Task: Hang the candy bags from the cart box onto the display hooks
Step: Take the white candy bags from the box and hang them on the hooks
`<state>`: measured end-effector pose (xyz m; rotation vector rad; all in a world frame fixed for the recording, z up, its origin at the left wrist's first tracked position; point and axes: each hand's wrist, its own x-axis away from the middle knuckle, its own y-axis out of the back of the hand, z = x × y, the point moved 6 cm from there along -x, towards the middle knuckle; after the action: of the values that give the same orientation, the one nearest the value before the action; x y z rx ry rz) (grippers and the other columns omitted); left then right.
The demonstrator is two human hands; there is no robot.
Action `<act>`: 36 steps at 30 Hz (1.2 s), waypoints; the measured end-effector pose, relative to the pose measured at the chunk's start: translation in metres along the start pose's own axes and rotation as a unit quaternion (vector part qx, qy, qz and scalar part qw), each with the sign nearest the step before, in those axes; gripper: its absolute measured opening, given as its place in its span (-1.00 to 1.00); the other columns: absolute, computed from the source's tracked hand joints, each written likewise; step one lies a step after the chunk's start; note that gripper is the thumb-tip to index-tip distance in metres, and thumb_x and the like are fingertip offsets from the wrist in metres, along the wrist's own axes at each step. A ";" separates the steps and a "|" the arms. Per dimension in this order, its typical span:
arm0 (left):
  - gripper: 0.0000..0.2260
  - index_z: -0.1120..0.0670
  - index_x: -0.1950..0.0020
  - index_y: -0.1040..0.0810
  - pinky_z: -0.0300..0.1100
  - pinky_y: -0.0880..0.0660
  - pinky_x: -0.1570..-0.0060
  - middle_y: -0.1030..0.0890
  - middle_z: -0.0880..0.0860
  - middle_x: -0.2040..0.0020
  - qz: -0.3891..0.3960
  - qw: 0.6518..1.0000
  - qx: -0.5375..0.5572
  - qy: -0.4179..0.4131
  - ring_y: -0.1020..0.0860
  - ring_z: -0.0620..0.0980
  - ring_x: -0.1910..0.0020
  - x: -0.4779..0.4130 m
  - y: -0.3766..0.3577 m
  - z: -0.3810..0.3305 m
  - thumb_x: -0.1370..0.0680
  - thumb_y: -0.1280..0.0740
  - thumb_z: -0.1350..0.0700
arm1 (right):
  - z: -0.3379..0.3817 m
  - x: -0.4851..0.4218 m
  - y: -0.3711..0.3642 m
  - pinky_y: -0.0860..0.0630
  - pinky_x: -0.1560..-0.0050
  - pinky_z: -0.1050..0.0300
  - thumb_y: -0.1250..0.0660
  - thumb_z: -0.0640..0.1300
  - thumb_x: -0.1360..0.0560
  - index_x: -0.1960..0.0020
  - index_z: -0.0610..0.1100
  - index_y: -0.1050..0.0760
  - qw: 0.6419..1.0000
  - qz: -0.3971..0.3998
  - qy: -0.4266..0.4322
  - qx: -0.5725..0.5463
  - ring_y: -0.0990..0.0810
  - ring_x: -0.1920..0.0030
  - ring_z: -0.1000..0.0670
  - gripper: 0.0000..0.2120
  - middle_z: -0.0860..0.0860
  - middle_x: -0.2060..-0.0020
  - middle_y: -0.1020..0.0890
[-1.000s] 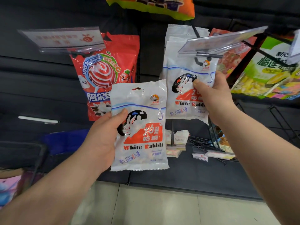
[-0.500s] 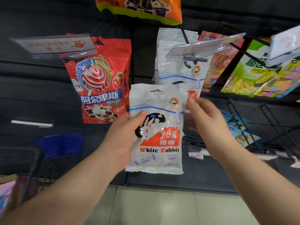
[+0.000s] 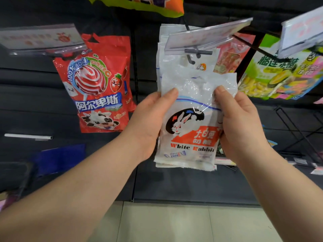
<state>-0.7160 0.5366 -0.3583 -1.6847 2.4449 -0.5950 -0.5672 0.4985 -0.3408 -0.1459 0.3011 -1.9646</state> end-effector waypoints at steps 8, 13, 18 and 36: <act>-0.92 0.08 0.04 -0.58 -0.13 -0.65 0.26 -0.72 0.01 0.22 -0.054 0.993 0.043 -0.098 -0.70 -0.03 0.24 -0.024 -0.005 -0.025 -0.59 -0.29 0.19 | 0.009 -0.014 -0.008 -0.65 0.13 -0.03 -0.26 -0.14 -0.58 -0.08 -0.17 -0.52 0.999 0.020 0.030 0.014 -0.69 0.15 -0.07 -0.85 -0.10 0.12 -0.69; -0.91 0.10 0.11 -0.58 -0.13 -0.64 0.29 -0.70 0.01 0.29 -0.082 0.989 0.075 -0.100 -0.68 -0.04 0.31 -0.035 -0.004 -0.024 -0.57 -0.32 0.21 | 0.008 -0.025 -0.010 -0.66 0.18 0.00 -0.29 -0.12 -0.56 0.08 -0.05 -0.56 0.999 0.018 0.040 0.017 -0.70 0.20 -0.04 -0.91 -0.01 0.21 -0.71; -0.88 0.08 0.14 -0.58 -0.12 -0.63 0.24 -0.69 0.00 0.31 -0.083 0.988 0.064 -0.117 -0.67 -0.06 0.32 -0.041 -0.005 -0.025 -0.57 -0.31 0.21 | 0.005 -0.034 -0.013 -0.63 0.22 0.06 -0.31 -0.09 -0.55 0.10 -0.06 -0.60 0.999 0.014 0.042 0.003 -0.71 0.17 -0.06 -0.89 -0.02 0.19 -0.72; -0.87 -0.03 0.18 -0.56 0.09 -0.62 -0.01 -0.68 0.04 0.15 -0.151 0.980 -0.069 -0.112 -0.67 0.09 0.08 -0.055 0.002 -0.035 -0.57 -0.34 0.09 | 0.002 -0.055 -0.016 -0.63 0.27 0.07 -0.38 -0.04 -0.50 0.28 -0.03 -0.55 0.996 -0.042 0.055 0.052 -0.69 0.29 -0.02 -0.81 0.05 0.36 -0.67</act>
<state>-0.7078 0.5966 -0.3345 -2.0718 2.1360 -0.2495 -0.5584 0.5548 -0.3325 0.0179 0.2673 -2.0703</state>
